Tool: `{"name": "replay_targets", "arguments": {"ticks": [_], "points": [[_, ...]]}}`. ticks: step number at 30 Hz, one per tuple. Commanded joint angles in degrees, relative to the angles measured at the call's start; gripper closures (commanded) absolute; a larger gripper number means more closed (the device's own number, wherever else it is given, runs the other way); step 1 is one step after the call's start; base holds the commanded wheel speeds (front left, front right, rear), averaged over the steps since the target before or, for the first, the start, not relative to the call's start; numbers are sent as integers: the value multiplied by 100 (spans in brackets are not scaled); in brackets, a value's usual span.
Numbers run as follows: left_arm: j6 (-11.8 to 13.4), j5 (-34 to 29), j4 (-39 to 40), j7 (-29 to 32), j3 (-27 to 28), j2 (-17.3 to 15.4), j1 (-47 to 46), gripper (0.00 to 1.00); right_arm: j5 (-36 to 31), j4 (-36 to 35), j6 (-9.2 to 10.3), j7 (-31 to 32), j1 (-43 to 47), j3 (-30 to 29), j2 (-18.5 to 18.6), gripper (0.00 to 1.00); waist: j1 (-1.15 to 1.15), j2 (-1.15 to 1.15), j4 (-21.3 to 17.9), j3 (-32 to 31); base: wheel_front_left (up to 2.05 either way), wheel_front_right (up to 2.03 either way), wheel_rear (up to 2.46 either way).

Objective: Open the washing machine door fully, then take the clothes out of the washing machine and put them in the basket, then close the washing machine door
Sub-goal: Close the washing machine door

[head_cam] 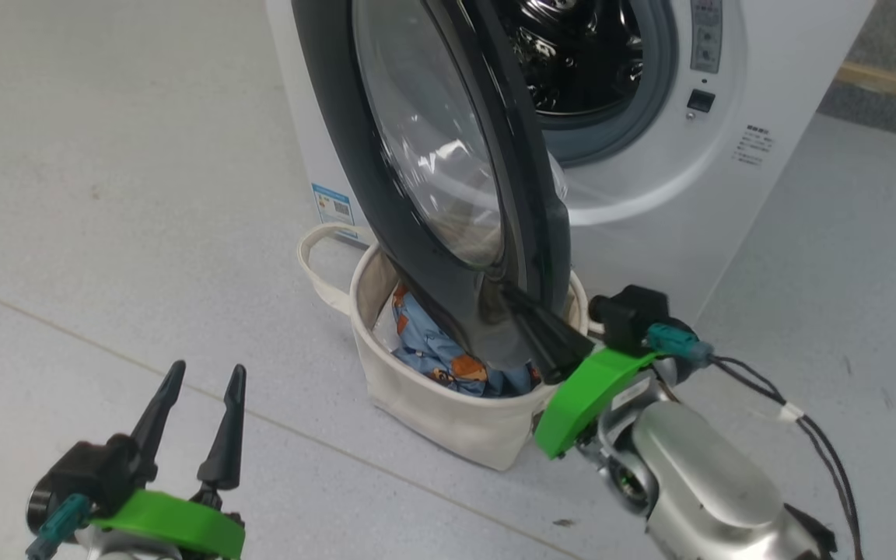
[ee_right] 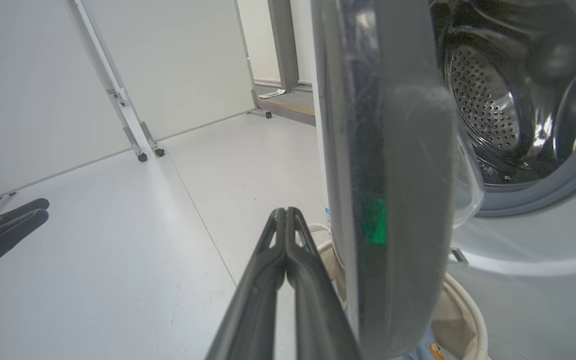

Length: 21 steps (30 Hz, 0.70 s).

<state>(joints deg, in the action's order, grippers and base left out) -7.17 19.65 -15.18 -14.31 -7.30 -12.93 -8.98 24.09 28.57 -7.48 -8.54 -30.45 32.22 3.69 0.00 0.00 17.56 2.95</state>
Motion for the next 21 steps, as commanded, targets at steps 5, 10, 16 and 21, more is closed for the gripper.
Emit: {"name": "replay_targets", "arguments": {"ticks": [5,10,16,21], "points": [[-31,-54,195,-69,124,-33,-400,0,288,462,-1,-276,-581,-196,-81,100,0,0,-54,165,0,0,0],[-32,-56,175,-69,33,2,-487,0,415,1018,-1,-476,-954,-418,-81,100,0,0,-95,294,0,0,0],[-32,-47,176,-69,-43,16,-642,0,424,1647,-1,-606,-1582,-785,-81,100,0,0,-169,548,0,0,0],[-32,-28,172,-69,-81,31,-765,0,286,2033,-1,-639,-2055,-1071,-81,100,0,0,-251,777,0,0,0]]}}
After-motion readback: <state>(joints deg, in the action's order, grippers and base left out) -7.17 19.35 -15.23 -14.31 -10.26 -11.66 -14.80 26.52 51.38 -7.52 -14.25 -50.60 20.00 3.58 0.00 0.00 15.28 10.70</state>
